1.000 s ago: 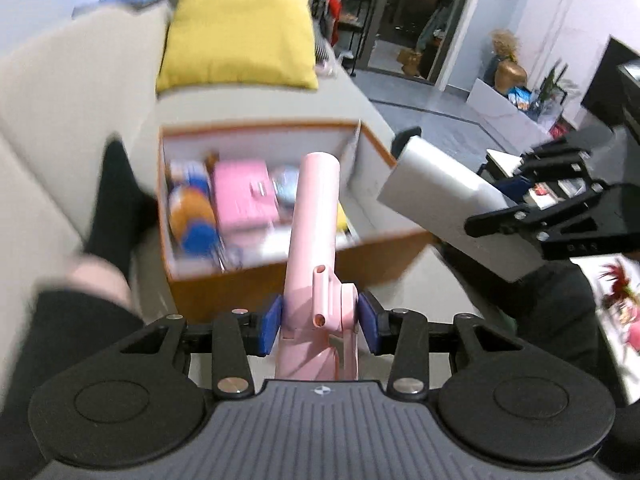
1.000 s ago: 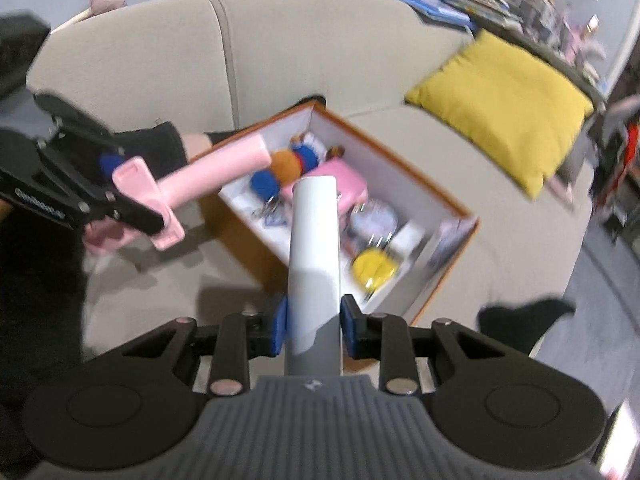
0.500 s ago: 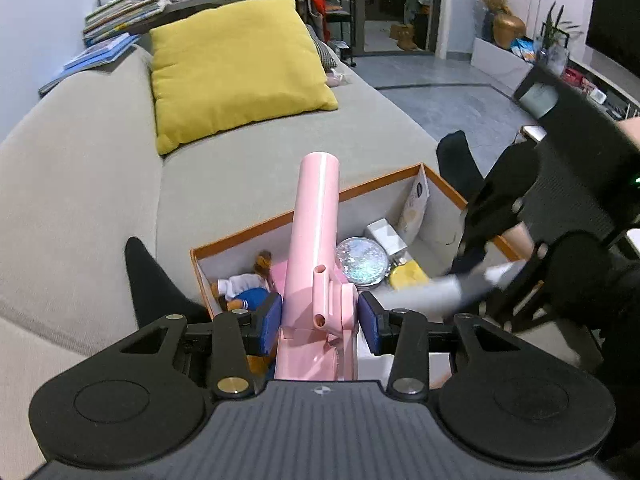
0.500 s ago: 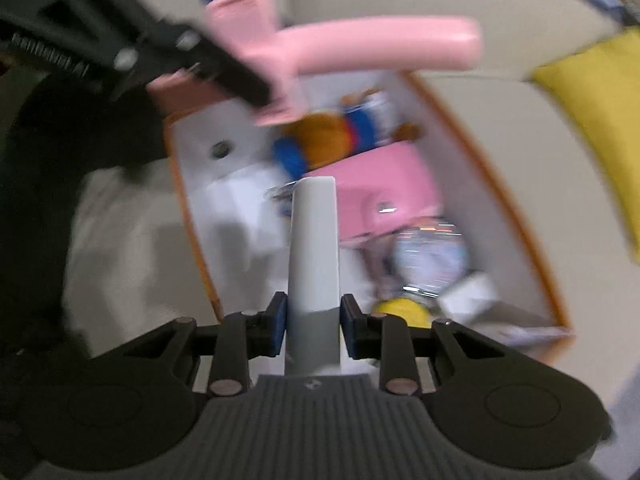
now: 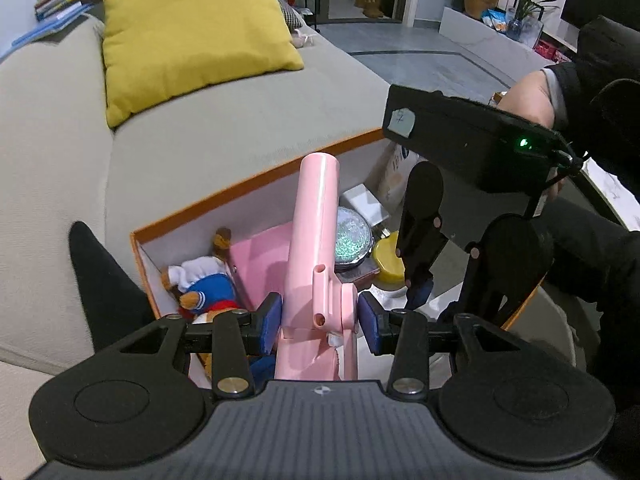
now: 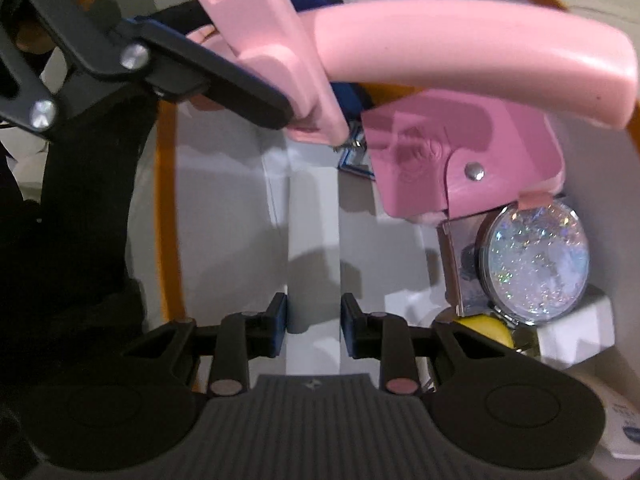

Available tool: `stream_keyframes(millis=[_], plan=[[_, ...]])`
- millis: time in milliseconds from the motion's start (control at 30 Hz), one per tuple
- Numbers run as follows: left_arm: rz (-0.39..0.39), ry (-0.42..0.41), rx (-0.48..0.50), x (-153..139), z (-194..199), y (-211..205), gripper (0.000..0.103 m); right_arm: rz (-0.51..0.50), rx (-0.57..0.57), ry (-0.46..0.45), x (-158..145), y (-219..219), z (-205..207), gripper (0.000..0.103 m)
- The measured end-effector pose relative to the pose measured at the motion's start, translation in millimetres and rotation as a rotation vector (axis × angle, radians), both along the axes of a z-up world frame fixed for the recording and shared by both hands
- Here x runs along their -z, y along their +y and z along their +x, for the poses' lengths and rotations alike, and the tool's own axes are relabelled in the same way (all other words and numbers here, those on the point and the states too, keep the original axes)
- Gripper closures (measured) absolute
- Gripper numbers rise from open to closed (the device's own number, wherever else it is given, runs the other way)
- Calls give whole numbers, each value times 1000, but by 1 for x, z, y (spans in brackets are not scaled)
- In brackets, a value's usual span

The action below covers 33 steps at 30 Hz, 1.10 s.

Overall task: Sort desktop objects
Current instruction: 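Lower the pink fan and white box into the orange box with both grippers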

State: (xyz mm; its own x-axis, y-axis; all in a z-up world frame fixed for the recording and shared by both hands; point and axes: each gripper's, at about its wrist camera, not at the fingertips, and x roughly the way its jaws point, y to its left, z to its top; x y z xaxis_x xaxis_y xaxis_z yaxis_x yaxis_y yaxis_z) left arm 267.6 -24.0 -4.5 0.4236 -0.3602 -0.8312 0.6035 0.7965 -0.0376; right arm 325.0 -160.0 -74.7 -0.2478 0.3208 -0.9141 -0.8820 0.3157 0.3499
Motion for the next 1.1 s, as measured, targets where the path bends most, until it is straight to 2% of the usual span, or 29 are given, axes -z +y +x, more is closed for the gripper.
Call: stream_keyframes(millis=[133,233,400,500,733,833,933,1100], plan=[[-6,11,2,7,7,0,55,-18,-9,-19,5,-1,-1,68],[-11,21,5,9,8,-1,55,-30,-9,-79,-2,-3,-2,61],[-16,21,-5,9,9,1,55,-42,-9,-162,-11,0,-10,60],[-16,23,-10,9,9,2,55,-54,-24,-188,-10,7,-16,52],[-5,33,26,8,4,-1,55,-51,-52,-161,-4,18,-32,54],[8,37,53,10,2,-4,55,-36,-41,-117,-5,18,-39,65],[21,41,86,12,0,-6,55,-37,-23,-160,-13,11,-47,66],[23,55,147,14,0,-14,55,-5,25,-242,-47,-22,-60,66]])
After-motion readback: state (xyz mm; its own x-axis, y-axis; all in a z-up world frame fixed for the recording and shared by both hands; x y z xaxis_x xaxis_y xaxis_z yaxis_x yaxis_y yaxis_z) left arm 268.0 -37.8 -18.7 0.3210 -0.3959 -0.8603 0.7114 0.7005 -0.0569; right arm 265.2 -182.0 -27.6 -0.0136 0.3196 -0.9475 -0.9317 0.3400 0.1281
